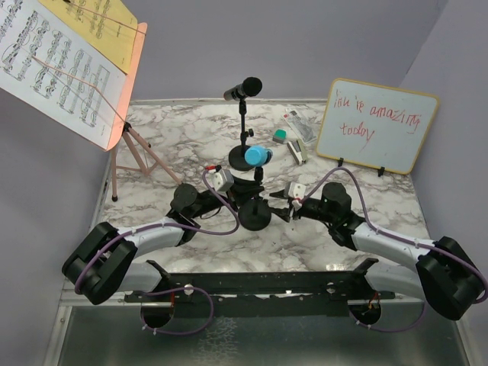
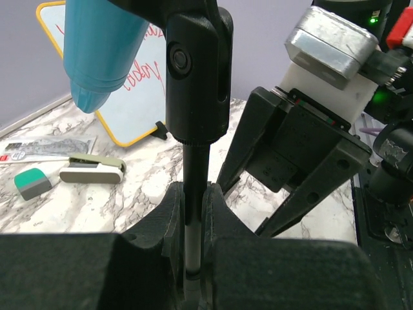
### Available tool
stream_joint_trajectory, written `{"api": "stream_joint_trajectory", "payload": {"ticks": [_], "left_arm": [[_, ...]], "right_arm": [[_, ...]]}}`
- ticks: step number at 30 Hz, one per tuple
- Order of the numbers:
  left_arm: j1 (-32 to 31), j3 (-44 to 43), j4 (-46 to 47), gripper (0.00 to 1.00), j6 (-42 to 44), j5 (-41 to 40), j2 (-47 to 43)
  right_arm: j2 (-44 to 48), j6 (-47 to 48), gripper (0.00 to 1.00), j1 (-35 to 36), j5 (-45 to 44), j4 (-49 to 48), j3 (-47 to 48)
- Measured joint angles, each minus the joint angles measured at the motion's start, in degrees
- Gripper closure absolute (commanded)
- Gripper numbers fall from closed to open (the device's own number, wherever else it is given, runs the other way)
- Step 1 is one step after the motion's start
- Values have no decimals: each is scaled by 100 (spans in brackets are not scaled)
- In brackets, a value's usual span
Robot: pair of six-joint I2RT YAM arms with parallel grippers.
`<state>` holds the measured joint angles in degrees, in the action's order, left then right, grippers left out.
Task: Pack up the instrument practice props
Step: Unscrew the knob on the microphone stand.
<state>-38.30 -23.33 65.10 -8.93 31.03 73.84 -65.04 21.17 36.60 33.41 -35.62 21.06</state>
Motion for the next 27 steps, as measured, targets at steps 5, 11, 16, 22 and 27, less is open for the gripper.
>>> {"api": "stream_joint_trajectory", "payload": {"ticks": [5, 11, 16, 22, 27], "left_arm": [[2, 35, 50, 100, -13, -17, 0], [28, 35, 44, 100, -52, -59, 0], [44, 35, 39, 100, -74, -83, 0], [48, 35, 33, 100, -87, -144, 0], [48, 35, 33, 100, -87, -142, 0]], "right_arm": [[-2, 448, 65, 238, -146, 229, 122], [-2, 802, 71, 426, -444, 295, 140], [-46, 916, 69, 472, -562, 348, 201], [-168, 935, 63, 494, -629, 284, 229], [-291, 940, 56, 507, -673, 227, 256]]}}
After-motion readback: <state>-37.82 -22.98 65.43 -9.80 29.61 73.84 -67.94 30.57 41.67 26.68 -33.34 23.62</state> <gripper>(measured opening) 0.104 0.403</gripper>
